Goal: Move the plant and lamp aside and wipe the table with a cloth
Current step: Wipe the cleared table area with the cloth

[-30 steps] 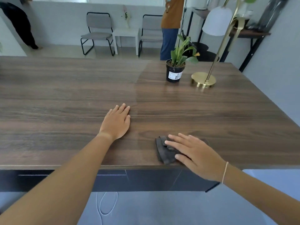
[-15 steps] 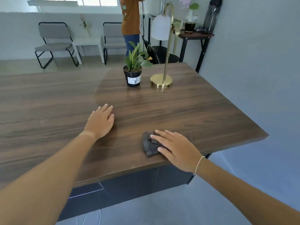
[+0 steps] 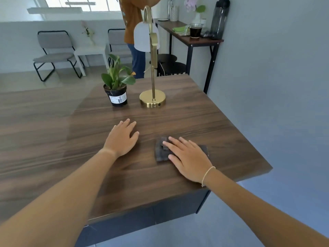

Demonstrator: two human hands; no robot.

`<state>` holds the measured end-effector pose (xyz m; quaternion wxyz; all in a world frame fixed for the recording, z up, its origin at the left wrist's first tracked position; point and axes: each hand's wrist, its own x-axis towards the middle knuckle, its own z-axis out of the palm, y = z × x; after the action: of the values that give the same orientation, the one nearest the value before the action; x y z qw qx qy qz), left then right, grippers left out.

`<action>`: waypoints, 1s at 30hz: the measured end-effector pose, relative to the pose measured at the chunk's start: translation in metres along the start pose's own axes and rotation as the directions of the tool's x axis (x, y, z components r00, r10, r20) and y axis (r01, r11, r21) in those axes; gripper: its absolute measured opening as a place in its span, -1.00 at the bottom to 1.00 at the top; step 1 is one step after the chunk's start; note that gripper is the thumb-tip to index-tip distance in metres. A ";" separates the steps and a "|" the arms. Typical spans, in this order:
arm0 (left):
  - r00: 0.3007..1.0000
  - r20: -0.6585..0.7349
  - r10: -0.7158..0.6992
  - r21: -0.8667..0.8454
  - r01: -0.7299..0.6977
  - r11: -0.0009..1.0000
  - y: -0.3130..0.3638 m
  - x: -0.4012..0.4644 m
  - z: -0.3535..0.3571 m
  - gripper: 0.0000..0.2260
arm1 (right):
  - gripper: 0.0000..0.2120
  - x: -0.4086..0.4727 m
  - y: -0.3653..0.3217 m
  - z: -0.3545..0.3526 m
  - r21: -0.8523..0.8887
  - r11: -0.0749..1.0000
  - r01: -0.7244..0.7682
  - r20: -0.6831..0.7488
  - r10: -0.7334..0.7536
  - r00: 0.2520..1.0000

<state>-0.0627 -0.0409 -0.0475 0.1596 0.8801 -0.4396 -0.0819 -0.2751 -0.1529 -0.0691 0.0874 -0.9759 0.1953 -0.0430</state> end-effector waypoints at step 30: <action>0.988 -0.049 -0.148 0.137 0.154 0.979 -0.016 0.061 0.021 -0.49 | -0.55 0.183 0.182 -0.020 -0.047 0.964 -0.261 -0.043 0.259 0.965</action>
<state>-0.0196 -0.0850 -0.0732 0.0991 0.9214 -0.3731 -0.0458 -0.1773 -0.3927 -0.0750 0.0632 -0.9429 0.3241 -0.0439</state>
